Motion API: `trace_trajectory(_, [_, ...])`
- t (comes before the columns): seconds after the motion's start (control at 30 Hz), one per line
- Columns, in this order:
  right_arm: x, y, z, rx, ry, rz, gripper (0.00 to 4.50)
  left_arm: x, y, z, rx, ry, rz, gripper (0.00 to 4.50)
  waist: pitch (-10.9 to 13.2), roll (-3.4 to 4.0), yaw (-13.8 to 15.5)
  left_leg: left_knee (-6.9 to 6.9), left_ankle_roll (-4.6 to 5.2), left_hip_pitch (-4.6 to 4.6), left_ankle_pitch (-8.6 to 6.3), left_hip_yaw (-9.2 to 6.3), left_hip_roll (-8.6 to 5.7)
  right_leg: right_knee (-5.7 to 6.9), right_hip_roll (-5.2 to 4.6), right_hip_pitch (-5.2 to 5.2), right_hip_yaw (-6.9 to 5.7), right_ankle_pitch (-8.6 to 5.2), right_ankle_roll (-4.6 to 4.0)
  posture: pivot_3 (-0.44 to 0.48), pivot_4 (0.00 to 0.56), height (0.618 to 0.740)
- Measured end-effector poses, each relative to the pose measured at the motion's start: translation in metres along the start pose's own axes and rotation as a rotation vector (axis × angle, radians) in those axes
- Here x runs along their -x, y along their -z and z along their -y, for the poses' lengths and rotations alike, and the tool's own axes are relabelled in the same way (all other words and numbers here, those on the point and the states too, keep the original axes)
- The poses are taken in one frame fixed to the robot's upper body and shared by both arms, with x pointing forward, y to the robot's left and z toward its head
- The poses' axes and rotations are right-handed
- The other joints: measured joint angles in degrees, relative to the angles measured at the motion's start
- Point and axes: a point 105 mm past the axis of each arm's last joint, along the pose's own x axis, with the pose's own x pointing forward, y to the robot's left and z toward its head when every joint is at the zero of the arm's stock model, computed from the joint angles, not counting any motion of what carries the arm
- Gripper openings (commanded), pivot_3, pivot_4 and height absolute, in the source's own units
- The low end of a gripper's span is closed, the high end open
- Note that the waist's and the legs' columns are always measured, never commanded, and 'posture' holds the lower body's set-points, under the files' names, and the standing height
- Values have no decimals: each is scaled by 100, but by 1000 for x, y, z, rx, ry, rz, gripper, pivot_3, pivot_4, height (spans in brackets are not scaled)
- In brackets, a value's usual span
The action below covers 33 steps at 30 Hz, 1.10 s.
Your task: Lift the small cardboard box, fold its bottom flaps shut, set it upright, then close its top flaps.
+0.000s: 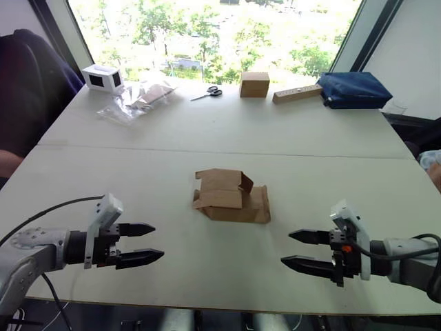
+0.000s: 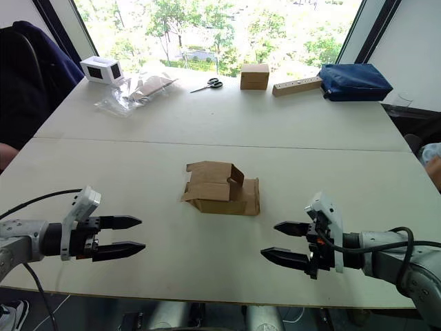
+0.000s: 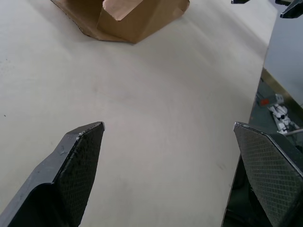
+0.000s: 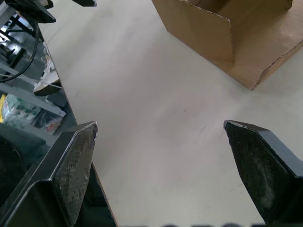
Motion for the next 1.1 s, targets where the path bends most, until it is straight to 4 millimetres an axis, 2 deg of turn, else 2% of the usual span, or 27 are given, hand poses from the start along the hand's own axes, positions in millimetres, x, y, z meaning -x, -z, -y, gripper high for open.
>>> trace_trajectory(0.2, [6, -14, 9, 32, 55, 9, 4500, -3, -21, -19, -139, -140, 14, 4465, 0, 0, 5, 0, 0, 0, 0, 0, -1, 0, 1, 1, 0, 0, 0, 0, 150, 740])
trace_trajectory(0.37, [8, -13, 14, 65, 108, -20, 4500, -5, -23, -25, -102, -125, -18, 4465, 0, 0, -3, 0, 0, -1, 0, 0, -1, 0, 3, 0, 0, 0, 0, 0, 150, 740])
trace_trajectory(0.6, [7, -10, 12, 100, 126, -40, 4500, -1, -13, -30, -47, -94, -44, 4465, 0, 0, -5, 0, 0, -1, 0, 1, 0, 1, 4, 0, 0, 0, 1, 0, 150, 740])
trace_trajectory(0.87, [9, -17, 13, 192, 159, -42, 4500, -9, -19, -46, 7, -81, -73, 4465, 1, -1, 0, 1, 0, -1, 0, 0, -2, 1, 6, 1, -1, 1, 2, 0, 150, 740])
trace_trajectory(1.0, [7, -8, 13, 290, 160, -167, 4500, -11, -26, -50, 133, -65, -45, 4465, 1, -6, -9, 3, 0, -1, 1, -1, -1, 4, 8, 1, -1, 1, 3, 0, 150, 740])
trace_trajectory(1.07, [-1, -17, 9, 312, 138, -132, 4500, -14, -33, -49, 251, -19, -14, 4465, 1, -6, -25, 4, -1, 1, 2, -1, -1, 10, 9, 1, 0, 1, 4, 0, 150, 740])
trace_trajectory(1.1, [-6, -29, 5, 343, 119, -88, 4500, -17, -41, -49, 292, 11, 21, 4465, 3, -6, -22, 15, -3, -3, 3, -4, 0, 17, 13, -2, -1, 2, 5, 0, 150, 740])
